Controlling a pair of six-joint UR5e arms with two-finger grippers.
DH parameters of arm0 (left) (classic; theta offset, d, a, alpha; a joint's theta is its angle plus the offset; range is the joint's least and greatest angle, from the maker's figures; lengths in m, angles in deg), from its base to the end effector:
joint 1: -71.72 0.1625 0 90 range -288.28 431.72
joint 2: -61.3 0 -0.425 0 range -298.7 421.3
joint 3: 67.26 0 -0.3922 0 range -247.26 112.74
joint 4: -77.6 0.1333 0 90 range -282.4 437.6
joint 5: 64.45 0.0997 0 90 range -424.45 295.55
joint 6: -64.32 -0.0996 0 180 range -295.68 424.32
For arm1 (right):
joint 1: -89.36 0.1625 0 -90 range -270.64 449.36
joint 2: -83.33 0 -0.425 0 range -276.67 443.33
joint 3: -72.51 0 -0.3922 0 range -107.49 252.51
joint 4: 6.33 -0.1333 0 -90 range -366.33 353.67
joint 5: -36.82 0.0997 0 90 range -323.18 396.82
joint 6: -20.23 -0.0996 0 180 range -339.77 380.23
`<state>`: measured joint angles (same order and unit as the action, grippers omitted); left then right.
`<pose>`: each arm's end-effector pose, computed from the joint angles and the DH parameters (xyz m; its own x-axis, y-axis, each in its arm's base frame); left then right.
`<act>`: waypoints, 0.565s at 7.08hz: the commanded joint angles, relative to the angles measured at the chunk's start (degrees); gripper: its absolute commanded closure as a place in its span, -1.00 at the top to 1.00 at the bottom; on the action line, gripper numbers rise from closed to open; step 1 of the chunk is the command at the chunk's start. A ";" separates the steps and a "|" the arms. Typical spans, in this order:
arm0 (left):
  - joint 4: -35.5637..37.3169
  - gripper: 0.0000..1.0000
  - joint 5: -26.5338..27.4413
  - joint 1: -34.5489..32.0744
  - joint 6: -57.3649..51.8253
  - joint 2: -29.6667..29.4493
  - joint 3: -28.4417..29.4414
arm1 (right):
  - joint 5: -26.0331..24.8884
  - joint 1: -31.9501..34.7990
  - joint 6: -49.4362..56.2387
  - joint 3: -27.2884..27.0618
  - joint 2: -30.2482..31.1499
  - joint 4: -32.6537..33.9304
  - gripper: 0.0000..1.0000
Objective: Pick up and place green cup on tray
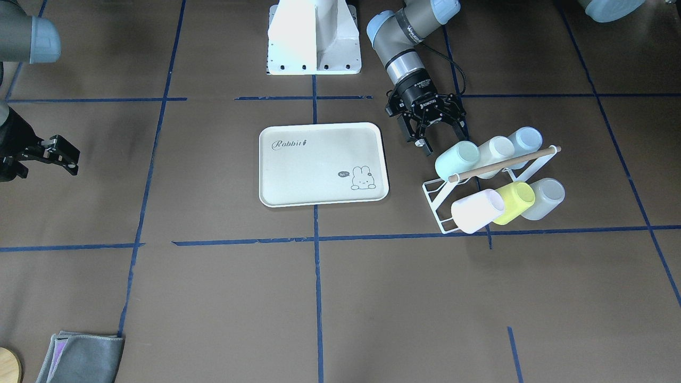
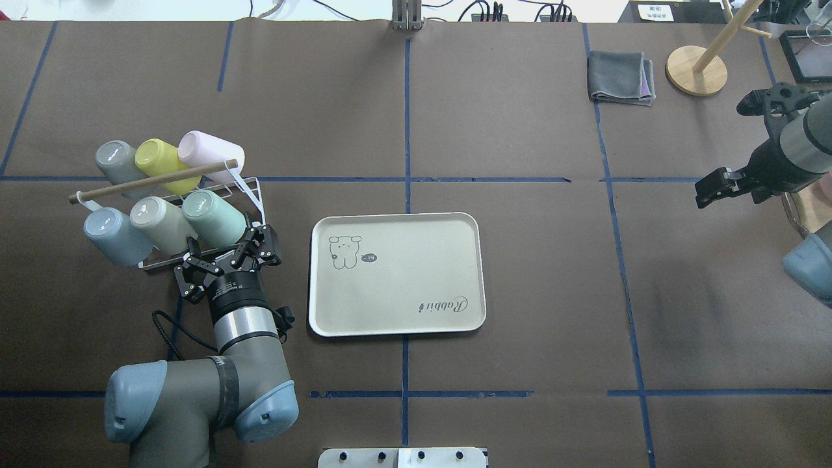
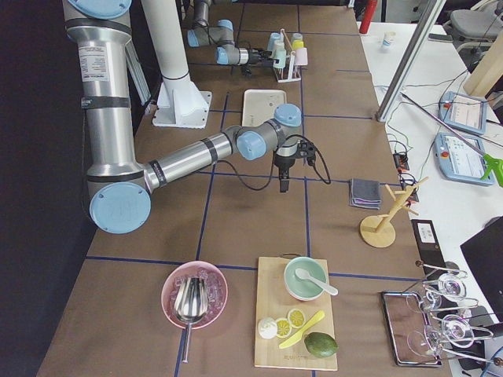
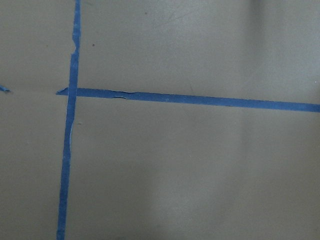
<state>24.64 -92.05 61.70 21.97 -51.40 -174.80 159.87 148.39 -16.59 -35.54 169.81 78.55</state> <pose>0.5183 -0.3166 0.3417 -0.5668 0.4478 0.6915 -0.8138 -0.1732 -0.5548 -0.1985 -0.4843 0.4723 0.7500 -0.0543 0.6592 0.0129 0.9976 0.0675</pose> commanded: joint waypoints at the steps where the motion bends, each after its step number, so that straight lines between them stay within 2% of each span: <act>1: -0.04 0.99 0.00 -0.78 -0.10 -0.06 1.26 | 0.00 0.12 0.00 0.03 0.01 0.02 1.00; 4: -0.13 0.99 0.00 -1.57 -0.28 -0.06 3.47 | 0.00 0.30 0.00 0.03 0.01 -0.06 1.00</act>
<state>24.55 -92.05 60.49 21.87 -51.44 -172.05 159.87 148.65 -16.59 -35.51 169.81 78.54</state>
